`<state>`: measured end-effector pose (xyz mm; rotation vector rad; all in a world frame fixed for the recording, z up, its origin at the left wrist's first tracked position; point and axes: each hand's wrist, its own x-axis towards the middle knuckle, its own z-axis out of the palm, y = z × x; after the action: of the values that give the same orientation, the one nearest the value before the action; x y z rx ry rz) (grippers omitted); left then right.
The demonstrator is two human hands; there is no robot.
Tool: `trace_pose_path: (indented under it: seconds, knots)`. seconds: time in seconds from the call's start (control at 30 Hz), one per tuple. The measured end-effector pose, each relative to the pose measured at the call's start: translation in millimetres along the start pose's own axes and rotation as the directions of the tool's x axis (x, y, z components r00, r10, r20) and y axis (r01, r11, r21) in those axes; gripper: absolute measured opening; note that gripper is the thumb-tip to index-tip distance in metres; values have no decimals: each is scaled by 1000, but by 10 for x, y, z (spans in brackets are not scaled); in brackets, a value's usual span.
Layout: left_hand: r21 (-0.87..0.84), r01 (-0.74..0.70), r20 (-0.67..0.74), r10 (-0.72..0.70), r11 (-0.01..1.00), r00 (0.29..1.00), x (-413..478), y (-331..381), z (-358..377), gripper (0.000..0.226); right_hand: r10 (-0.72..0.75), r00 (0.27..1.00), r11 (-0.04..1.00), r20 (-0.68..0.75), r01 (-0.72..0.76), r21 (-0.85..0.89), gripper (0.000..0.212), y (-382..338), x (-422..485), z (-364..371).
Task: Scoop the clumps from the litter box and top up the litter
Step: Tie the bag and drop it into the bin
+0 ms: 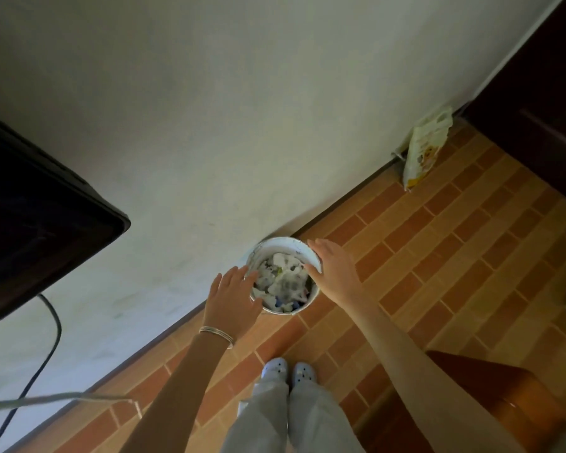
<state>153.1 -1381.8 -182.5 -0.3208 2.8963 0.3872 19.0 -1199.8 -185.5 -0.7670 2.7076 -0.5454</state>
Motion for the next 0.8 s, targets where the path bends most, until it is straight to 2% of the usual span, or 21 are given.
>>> trace_pose_path:
  seconds: [0.17,0.33,0.57,0.8]
  knots:
    - [16,-69,-27,69,998,997,-53,179,-292,55,-65,996,989,-60,56,-136,52,-33,-352,-374]
    - [35,-169,-178,173,985,969,-42,449,-708,53,-114,963,971,-243,56,-234,52,-111,-620,-830]
    - [74,-297,-313,305,952,900,-20,825,-1170,55,-101,906,972,-410,2,-234,52,-156,-897,-1287]
    - [155,-417,-267,444,896,855,113,1189,-1207,55,-2,904,966,-428,-110,-235,54,78,-1129,-1431]
